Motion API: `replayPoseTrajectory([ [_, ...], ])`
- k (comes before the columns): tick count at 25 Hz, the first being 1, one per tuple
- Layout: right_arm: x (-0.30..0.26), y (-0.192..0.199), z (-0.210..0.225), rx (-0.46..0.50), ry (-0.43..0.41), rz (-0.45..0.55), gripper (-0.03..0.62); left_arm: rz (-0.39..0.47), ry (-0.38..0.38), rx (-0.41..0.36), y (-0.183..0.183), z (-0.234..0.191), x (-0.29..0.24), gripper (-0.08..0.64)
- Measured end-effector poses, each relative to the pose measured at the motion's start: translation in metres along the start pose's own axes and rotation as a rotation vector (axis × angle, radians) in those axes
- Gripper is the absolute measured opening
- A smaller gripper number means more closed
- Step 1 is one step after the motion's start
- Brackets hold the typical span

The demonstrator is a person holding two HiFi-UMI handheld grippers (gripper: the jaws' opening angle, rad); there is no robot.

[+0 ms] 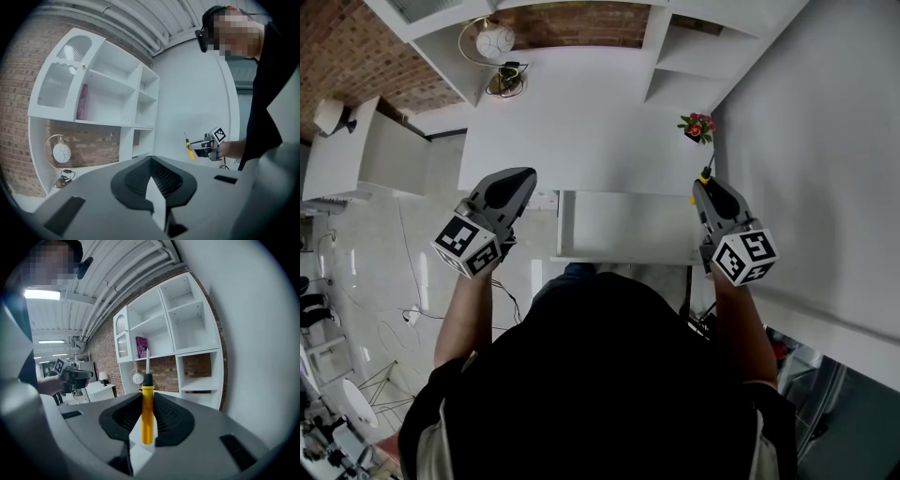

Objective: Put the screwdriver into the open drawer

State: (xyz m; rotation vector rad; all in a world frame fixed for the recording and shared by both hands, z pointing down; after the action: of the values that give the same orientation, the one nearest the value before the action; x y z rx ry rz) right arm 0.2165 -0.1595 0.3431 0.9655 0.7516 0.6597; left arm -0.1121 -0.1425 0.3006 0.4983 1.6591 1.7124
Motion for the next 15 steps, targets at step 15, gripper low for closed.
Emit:
replayPoseTrajectory([
  [15, -0.041, 0.048, 0.026, 0.060, 0.052, -0.106, 0.083, -0.039, 0.001, 0.026, 0.020, -0.024, -0.008, 0.015],
])
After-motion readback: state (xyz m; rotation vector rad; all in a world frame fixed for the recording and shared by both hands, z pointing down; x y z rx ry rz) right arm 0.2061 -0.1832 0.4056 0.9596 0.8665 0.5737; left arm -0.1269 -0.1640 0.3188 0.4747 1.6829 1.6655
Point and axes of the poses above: the fingertips, and each gripper's own axes: x backward along the fingers, z to its right, y out of its underside, the point moved 2 cm from there along x, backward along the fingers, and after that the axes turned 12 degrees about -x, right-handed, at the moved point
